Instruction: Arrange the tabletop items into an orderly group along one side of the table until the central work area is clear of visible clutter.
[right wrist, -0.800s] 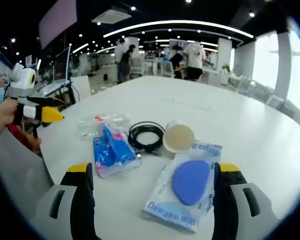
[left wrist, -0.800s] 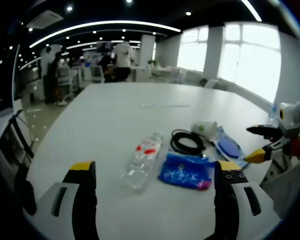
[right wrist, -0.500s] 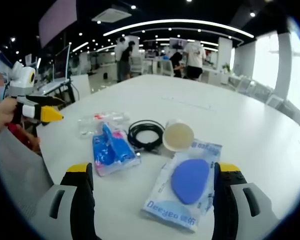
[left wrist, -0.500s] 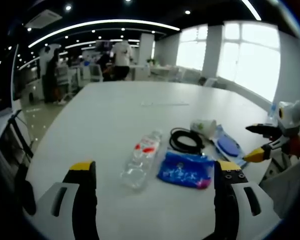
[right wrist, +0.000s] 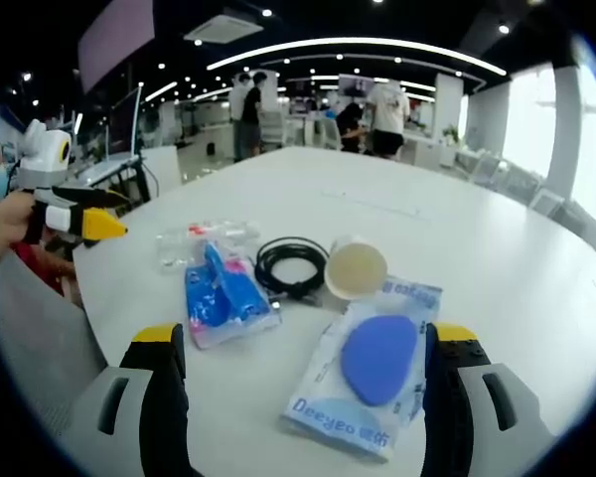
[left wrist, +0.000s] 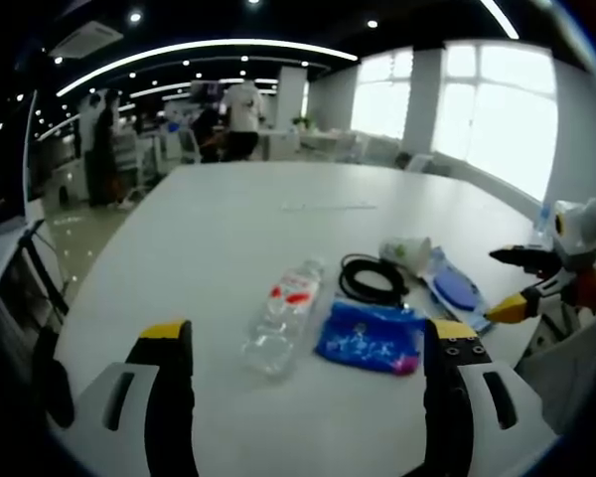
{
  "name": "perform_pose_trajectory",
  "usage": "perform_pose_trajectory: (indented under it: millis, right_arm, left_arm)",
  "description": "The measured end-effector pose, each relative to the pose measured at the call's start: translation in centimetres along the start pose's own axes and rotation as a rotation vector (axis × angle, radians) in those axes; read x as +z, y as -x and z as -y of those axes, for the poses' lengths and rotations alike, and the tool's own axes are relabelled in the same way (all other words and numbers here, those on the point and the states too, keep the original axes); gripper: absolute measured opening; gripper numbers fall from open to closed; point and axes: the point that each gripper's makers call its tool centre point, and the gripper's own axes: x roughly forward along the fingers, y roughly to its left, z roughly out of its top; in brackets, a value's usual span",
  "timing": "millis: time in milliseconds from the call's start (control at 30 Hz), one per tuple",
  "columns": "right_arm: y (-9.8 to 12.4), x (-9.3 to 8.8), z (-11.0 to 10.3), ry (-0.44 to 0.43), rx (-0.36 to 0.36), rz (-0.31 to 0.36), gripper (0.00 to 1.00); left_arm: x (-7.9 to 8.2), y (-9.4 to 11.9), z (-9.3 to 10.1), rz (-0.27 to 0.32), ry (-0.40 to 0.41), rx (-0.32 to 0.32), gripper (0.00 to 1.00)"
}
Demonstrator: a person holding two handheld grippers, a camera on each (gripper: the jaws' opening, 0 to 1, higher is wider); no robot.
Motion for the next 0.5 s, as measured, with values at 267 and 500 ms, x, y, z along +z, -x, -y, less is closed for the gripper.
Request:
perform_pose_trajectory:
  millis: [267, 500]
  right_arm:
    - [0.02, -0.03, -0.13, 0.001, 0.004, -0.002, 0.99]
    - [0.03, -0.13, -0.26, 0.006, 0.007, -0.007, 0.99]
  left_arm:
    - [-0.18, 0.01, -0.07, -0.008, 0.001, 0.000, 0.93]
    - [-0.28, 0.07, -0.14, -0.012, 0.006, 0.002, 0.93]
